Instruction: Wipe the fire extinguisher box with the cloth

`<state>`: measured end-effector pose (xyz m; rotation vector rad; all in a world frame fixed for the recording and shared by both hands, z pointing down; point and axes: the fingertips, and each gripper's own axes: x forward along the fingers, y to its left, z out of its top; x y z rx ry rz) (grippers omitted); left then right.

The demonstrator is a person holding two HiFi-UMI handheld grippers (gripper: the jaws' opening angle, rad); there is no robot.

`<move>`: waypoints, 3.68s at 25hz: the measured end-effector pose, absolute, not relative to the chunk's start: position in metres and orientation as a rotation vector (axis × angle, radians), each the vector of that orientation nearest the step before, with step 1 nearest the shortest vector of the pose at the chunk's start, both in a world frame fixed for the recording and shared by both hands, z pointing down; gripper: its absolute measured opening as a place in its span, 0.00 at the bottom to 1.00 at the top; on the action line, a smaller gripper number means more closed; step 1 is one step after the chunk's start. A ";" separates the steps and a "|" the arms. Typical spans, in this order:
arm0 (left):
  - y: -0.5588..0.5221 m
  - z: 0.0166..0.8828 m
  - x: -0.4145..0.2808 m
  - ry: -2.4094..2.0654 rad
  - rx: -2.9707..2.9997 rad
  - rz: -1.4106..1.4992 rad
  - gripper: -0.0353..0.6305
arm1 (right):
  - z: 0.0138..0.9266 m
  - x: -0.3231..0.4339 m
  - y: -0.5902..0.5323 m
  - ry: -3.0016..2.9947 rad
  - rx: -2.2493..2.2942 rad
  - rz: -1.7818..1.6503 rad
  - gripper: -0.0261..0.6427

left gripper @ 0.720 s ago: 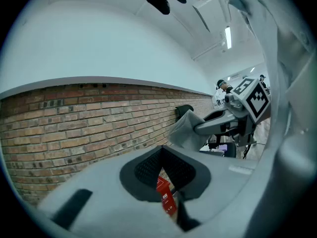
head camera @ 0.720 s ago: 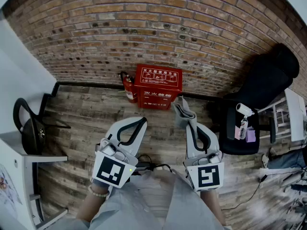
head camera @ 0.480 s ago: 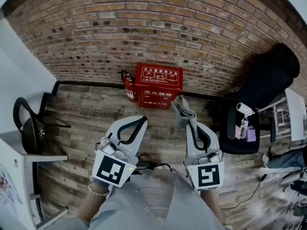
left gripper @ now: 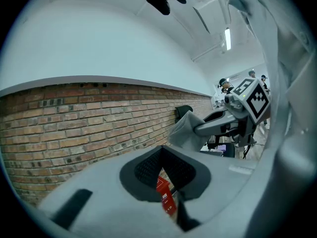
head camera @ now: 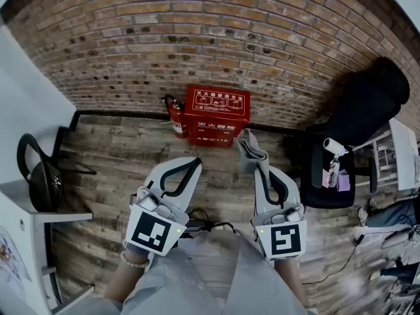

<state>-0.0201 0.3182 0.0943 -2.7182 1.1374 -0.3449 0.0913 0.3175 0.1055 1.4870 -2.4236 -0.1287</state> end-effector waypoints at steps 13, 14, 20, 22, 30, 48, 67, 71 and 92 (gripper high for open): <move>0.328 0.095 -0.049 1.090 -2.724 -0.326 0.04 | 0.106 0.070 0.331 -2.372 1.559 -0.131 0.07; 0.329 0.095 -0.052 1.085 -2.723 -0.325 0.04 | 0.107 0.068 0.333 -2.366 1.566 -0.132 0.07; 0.329 0.102 -0.059 1.080 -2.731 -0.333 0.04 | 0.115 0.064 0.337 -2.349 1.572 -0.112 0.07; 0.325 0.103 -0.059 1.085 -2.733 -0.329 0.04 | 0.118 0.064 0.334 -2.346 1.566 -0.107 0.07; 0.288 0.112 -0.047 1.119 -2.722 -0.372 0.04 | 0.128 0.081 0.292 -2.363 1.530 -0.096 0.07; 0.121 0.134 0.030 1.236 -2.694 -0.469 0.04 | 0.157 0.150 0.108 -2.471 1.345 -0.024 0.07; 0.062 0.159 0.039 1.408 -2.672 -0.559 0.04 | 0.206 0.153 0.043 -2.495 1.130 0.067 0.07; 0.050 0.170 0.032 1.412 -2.681 -0.560 0.04 | 0.219 0.145 0.032 -2.486 1.124 0.087 0.07; -0.009 0.259 -0.040 1.467 -2.721 -0.628 0.04 | 0.313 0.059 -0.049 -2.465 0.980 0.155 0.07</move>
